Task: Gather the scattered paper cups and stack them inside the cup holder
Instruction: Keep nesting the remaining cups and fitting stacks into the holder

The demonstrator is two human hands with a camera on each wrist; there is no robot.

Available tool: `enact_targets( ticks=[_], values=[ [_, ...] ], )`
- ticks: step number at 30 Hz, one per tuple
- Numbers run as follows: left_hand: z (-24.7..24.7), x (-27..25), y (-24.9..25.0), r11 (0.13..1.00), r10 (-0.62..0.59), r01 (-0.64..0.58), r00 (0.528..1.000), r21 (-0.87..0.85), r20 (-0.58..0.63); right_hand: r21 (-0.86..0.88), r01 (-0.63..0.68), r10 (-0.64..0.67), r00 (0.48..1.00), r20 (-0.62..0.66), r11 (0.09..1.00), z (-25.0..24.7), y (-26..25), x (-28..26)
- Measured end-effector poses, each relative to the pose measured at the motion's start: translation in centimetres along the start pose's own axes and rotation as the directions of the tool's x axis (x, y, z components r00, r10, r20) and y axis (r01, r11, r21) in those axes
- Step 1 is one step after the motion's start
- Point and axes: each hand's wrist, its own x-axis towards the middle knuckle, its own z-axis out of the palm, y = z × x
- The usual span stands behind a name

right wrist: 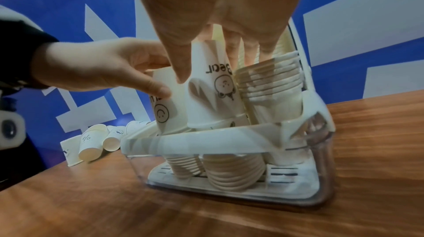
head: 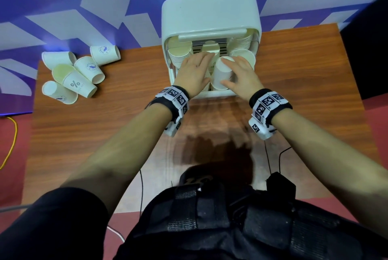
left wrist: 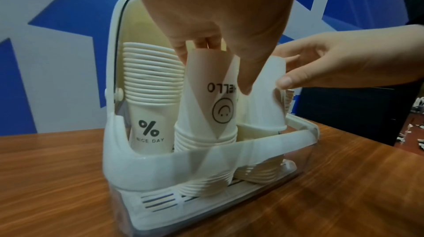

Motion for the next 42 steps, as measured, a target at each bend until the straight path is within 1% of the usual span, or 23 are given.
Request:
enact_targets(
  ticks=[3,7,10,12,14,18,21,24,27,30,36,38,42],
  values=[
    [0.1,-0.2,-0.6,1.0,0.008,-0.008,1.0,0.02,0.024,0.006,0.01,-0.01,0.999,-0.032,1.0,0.1,-0.7,0.5],
    [0.0,0.0,-0.9,0.998,0.035,-0.036,0.999,0.048,0.036,0.025,-0.014,0.016,0.998,-0.058,1.0,0.1,-1.2,0.5],
    [-0.1,0.3,-1.2,0.994,0.079,-0.081,0.996,0.076,0.034,-0.054,0.005,-0.01,0.997,-0.081,0.999,0.2,-1.0,0.2],
    [-0.2,0.5,-1.4,0.995,0.069,-0.071,0.997,0.064,0.036,-0.1,0.026,-0.034,0.996,-0.082,0.995,0.4,-0.9,0.1],
    [-0.4,0.6,-1.4,0.997,0.059,-0.06,0.998,0.043,0.029,-0.107,0.038,-0.048,0.994,-0.094,0.994,0.6,-0.8,0.2],
    [-0.2,0.6,-1.1,0.993,0.102,-0.102,0.995,0.051,0.006,-0.107,0.051,-0.067,0.986,-0.153,0.993,1.2,-0.4,0.5],
    [0.4,0.5,-0.9,0.988,0.141,-0.137,0.988,0.075,-0.062,-0.108,0.055,-0.068,0.991,-0.116,0.993,1.6,-0.3,0.3],
    [0.7,0.3,-0.8,0.986,0.146,-0.141,0.988,0.091,-0.054,-0.183,0.063,-0.08,0.993,-0.085,0.981,1.8,0.1,-0.3],
    [0.9,0.0,-1.0,0.97,0.209,-0.199,0.975,0.137,-0.067,-0.259,0.064,-0.083,0.995,-0.06,0.964,1.4,0.3,-0.6],
    [1.0,0.0,-1.1,0.958,0.234,-0.224,0.972,0.182,-0.036,-0.301,0.063,-0.079,0.996,-0.041,0.951,1.1,0.3,-0.7],
    [0.3,-0.3,-0.3,0.963,0.178,-0.181,0.984,0.202,0.032,-0.352,0.008,-0.01,1.0,-0.005,0.936,0.8,-1.4,-1.1],
    [-0.1,-0.7,0.1,0.966,0.178,-0.177,0.984,0.187,0.012,-0.332,-0.001,-0.003,1.0,-0.013,0.943,0.5,-2.1,-1.3],
    [-1.1,-2.6,0.4,0.973,0.198,-0.186,0.977,0.135,-0.082,-0.275,0.018,-0.031,0.999,-0.042,0.961,0.4,-3.9,-1.9]
  ],
)
